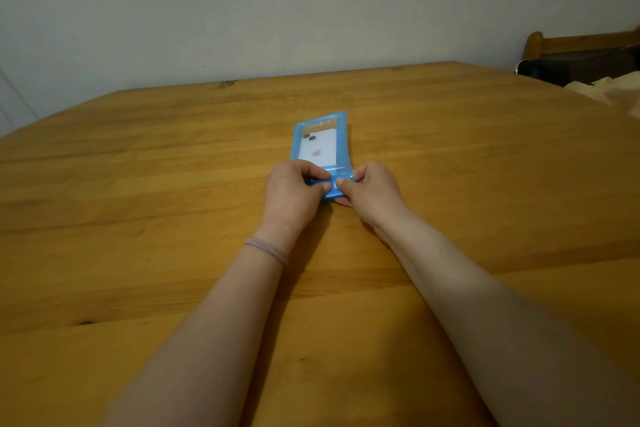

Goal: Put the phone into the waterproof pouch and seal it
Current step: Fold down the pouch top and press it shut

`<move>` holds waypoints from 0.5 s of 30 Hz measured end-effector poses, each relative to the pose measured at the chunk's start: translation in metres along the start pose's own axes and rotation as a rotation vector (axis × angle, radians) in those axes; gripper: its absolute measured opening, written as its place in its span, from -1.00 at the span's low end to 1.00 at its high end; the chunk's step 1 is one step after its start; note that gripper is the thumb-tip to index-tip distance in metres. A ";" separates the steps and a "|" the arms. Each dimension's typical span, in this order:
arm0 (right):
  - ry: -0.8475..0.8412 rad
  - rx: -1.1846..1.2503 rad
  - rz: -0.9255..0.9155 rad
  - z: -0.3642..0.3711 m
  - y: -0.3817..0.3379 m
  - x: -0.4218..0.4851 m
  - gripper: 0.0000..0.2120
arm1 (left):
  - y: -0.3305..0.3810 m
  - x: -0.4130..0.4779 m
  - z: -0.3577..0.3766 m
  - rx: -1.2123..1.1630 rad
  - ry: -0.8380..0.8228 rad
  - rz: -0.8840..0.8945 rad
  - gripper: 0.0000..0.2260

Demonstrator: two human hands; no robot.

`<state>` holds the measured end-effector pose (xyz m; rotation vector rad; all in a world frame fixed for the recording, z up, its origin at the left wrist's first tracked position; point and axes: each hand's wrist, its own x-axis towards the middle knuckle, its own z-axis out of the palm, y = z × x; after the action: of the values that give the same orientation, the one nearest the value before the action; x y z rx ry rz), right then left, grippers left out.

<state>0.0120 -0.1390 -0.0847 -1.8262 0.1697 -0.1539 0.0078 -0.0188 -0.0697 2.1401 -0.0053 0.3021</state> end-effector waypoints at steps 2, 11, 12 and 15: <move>-0.003 0.014 0.006 0.000 -0.001 -0.001 -0.79 | 0.000 0.000 0.000 0.001 -0.004 -0.005 -0.91; -0.019 0.213 0.119 -0.003 -0.003 0.000 -0.82 | 0.004 -0.005 -0.002 0.173 0.024 0.157 -0.87; -0.021 0.237 0.132 -0.004 -0.003 0.000 -0.80 | 0.005 -0.006 -0.002 0.211 0.028 0.175 -0.89; -0.028 0.292 0.155 -0.007 -0.005 0.001 -0.79 | 0.009 -0.009 -0.001 0.279 0.010 0.198 -0.92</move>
<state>0.0114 -0.1441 -0.0781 -1.5173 0.2545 -0.0410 -0.0020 -0.0243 -0.0641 2.4199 -0.1799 0.4516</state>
